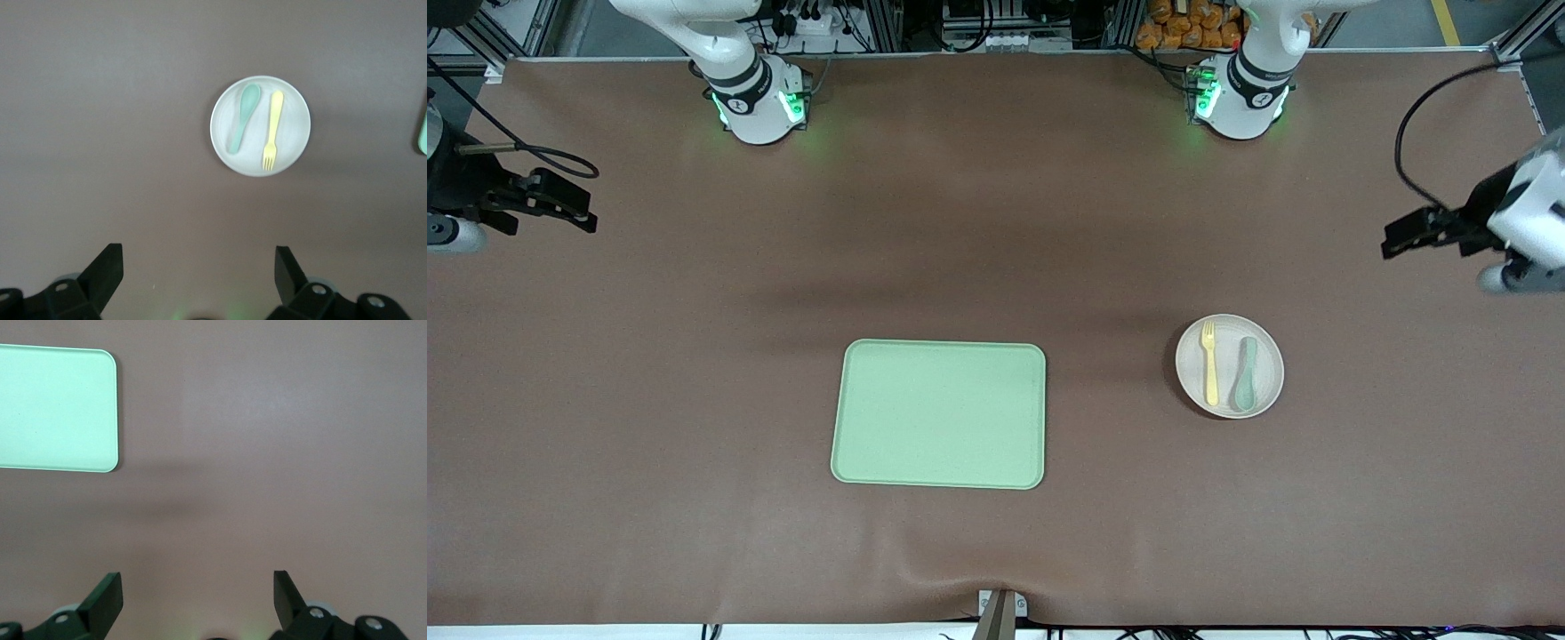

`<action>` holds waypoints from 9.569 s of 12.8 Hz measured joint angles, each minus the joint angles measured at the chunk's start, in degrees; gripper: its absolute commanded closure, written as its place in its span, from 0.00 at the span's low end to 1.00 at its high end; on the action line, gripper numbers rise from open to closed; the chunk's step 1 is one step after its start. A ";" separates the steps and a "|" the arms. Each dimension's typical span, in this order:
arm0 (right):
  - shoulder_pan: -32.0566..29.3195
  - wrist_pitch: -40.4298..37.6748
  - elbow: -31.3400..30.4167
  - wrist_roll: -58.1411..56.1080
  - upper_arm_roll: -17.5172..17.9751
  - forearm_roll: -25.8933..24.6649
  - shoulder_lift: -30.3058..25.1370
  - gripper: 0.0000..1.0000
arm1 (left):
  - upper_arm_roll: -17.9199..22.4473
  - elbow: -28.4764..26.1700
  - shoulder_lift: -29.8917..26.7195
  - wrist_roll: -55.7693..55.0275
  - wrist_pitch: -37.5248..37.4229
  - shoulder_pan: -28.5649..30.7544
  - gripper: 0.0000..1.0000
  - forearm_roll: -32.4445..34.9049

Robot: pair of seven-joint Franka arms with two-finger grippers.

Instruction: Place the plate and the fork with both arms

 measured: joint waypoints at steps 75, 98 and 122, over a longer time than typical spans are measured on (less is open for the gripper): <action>4.87 8.22 4.83 4.14 1.62 3.90 13.11 0.00 | -11.74 20.42 44.74 -24.23 36.63 -21.99 0.00 -11.99; 32.81 36.64 25.89 11.68 0.36 -2.15 53.25 0.33 | -10.27 -6.23 -7.05 -6.03 4.18 4.69 0.00 -0.74; 36.63 43.91 26.07 14.10 -2.93 -3.26 59.53 0.44 | 0.19 -0.28 -9.34 -3.94 -6.28 -2.42 0.00 -0.70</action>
